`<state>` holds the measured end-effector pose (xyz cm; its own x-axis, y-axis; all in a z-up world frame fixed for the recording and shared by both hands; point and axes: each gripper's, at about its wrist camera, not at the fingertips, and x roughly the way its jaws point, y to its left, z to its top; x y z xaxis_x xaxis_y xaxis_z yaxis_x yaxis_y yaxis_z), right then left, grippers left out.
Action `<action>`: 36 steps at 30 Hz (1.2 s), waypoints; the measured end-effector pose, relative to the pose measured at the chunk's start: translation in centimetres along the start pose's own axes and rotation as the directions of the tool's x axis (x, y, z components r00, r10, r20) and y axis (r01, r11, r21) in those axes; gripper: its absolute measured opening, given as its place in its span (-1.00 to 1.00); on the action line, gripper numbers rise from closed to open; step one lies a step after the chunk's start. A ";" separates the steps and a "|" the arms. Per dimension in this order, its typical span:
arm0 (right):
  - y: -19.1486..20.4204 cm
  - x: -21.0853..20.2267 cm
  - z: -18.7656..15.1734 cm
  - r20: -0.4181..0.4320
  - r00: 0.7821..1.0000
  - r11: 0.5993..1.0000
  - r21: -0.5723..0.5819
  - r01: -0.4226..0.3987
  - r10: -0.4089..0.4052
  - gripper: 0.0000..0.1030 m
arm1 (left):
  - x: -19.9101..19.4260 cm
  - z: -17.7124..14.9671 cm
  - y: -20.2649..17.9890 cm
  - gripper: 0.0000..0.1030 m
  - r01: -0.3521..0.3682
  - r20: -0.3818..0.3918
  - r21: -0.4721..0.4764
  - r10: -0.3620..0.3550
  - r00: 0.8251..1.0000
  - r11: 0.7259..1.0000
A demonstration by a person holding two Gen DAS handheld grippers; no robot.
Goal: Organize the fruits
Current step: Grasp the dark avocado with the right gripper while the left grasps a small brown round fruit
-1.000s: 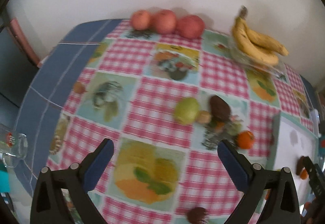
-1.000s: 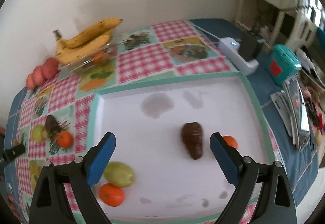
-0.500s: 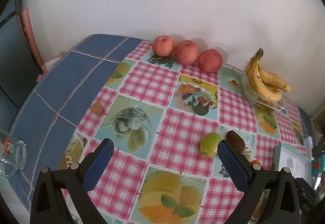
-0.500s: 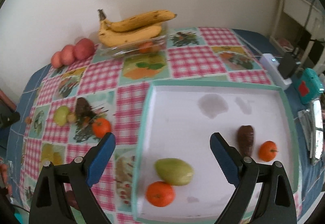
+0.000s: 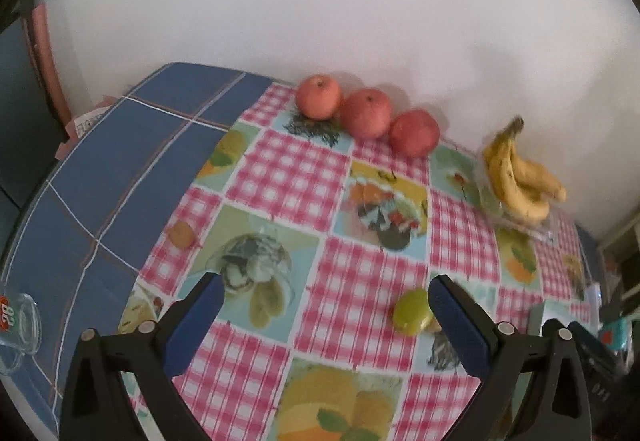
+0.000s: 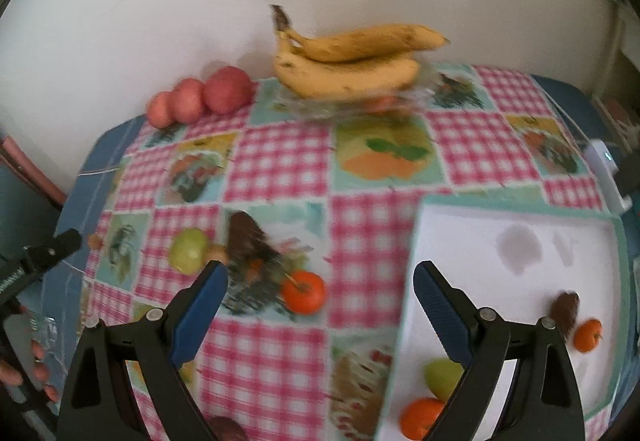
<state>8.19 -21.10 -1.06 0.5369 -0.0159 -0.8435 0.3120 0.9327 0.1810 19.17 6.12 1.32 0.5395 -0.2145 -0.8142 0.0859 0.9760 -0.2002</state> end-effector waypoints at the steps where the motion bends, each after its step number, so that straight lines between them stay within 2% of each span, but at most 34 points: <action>1: 0.4 0.0 0.3 0.005 1.000 1.000 -0.004 -0.004 0.004 0.83 | 0.1 0.4 0.0 1.00 -0.008 0.010 -0.004 0.008 1.000 1.000; 4: 1.6 0.2 1.6 0.024 1.000 1.000 -0.021 -0.016 0.016 0.83 | 0.6 1.1 -0.1 1.00 -0.033 0.024 0.001 0.033 0.999 0.999; 7: 2.1 0.5 2.4 0.048 0.998 0.999 -0.026 -0.025 0.026 0.83 | 2.1 1.3 -0.6 0.98 -0.056 0.003 0.012 0.056 0.998 0.998; 13: 2.1 2.0 3.9 0.085 0.996 1.000 -0.014 -0.015 0.016 0.80 | 5.0 1.5 -1.6 0.95 -0.037 -0.040 0.031 0.039 0.998 0.999; 15: 1.9 2.7 4.1 0.080 0.997 1.000 -0.002 -0.020 0.020 0.65 | 5.6 1.6 -1.6 0.93 -0.035 -0.046 0.038 0.037 0.998 0.999; 16: 1.9 3.1 4.2 0.077 0.997 1.000 0.005 -0.020 0.019 0.42 | 6.0 1.7 -1.5 0.90 -0.038 -0.048 0.040 0.040 0.998 0.998; 17: 1.9 3.4 4.2 0.071 0.997 1.000 0.007 -0.017 0.017 0.34 | 6.3 1.9 -1.1 0.89 -0.046 -0.049 0.040 0.048 0.998 0.998; 28: 4.7 7.4 2.9 -0.026 1.000 0.997 -0.077 -0.019 0.017 0.25 | 8.6 3.0 8.3 0.81 -0.205 -0.066 -0.069 0.201 0.977 0.976; 29: 4.9 7.8 2.7 -0.034 0.999 0.996 -0.084 -0.020 0.017 0.23 | 8.9 3.0 8.9 0.77 -0.214 -0.072 -0.074 0.208 0.975 0.974; 31: 5.5 8.4 2.4 -0.052 0.999 0.995 -0.103 -0.018 0.013 0.21 | 9.5 3.0 10.0 0.55 -0.221 -0.083 -0.085 0.214 0.973 0.972; 33: 6.1 9.0 2.1 -0.069 0.998 0.993 -0.120 -0.017 0.009 0.21 | 9.9 2.9 10.8 0.51 -0.217 -0.091 -0.098 0.209 0.974 0.971; 36: 6.7 9.6 1.7 -0.084 0.996 0.991 -0.134 -0.011 -0.001 0.20 | 10.6 2.7 11.4 0.23 -0.200 -0.107 -0.106 0.189 0.976 0.974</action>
<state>16.80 -15.63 -7.11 0.4687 0.0140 -0.8833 0.1980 0.9728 0.1205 28.11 15.05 -8.15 0.4537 -0.0291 -0.8907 -0.1129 0.9895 -0.0898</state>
